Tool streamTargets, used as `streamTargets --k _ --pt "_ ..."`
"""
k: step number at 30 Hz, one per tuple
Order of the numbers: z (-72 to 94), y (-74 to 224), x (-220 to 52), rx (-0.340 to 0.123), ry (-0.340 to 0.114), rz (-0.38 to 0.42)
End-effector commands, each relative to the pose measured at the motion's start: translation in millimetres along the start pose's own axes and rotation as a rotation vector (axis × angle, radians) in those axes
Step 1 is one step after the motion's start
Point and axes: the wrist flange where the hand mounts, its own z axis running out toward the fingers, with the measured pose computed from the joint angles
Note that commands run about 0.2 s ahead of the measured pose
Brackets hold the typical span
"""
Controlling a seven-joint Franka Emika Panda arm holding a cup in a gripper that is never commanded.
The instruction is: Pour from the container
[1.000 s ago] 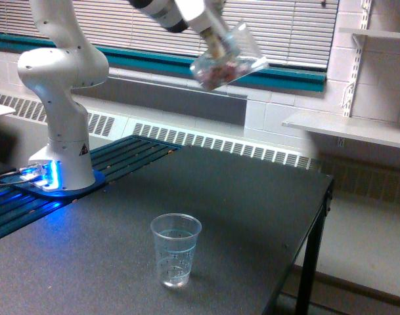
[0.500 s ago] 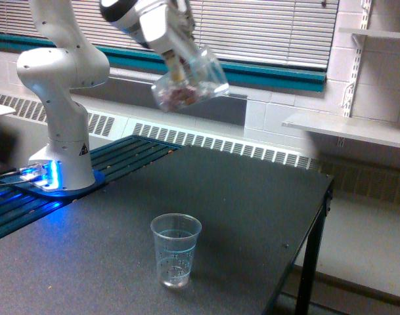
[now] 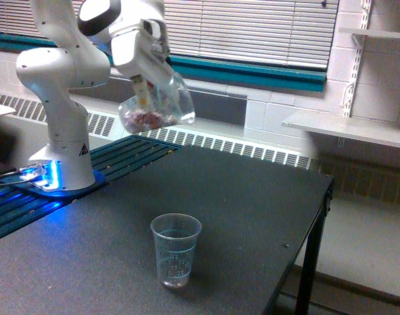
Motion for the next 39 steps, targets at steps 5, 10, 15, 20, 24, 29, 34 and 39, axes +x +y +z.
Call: streamTargets --k 5,10,15,20,24,29,34,39 --pt "14.9 22.7 -9.9 -0.062 -0.015 0.045" --pt "21.9 28.8 -13.5 -0.092 -0.030 0.040" --pt "27.4 29.8 -13.0 -0.115 -0.043 0.028" --pt "34.1 28.1 -13.3 -0.135 -0.057 0.016" --pt "39.0 26.2 -12.5 -0.150 -0.061 0.000" --pt "45.2 24.1 -12.9 -0.167 -0.071 -0.015" --pt "51.6 24.0 -15.9 -0.186 -0.086 -0.030" --pt "57.1 25.1 -20.0 -0.210 -0.099 -0.042"
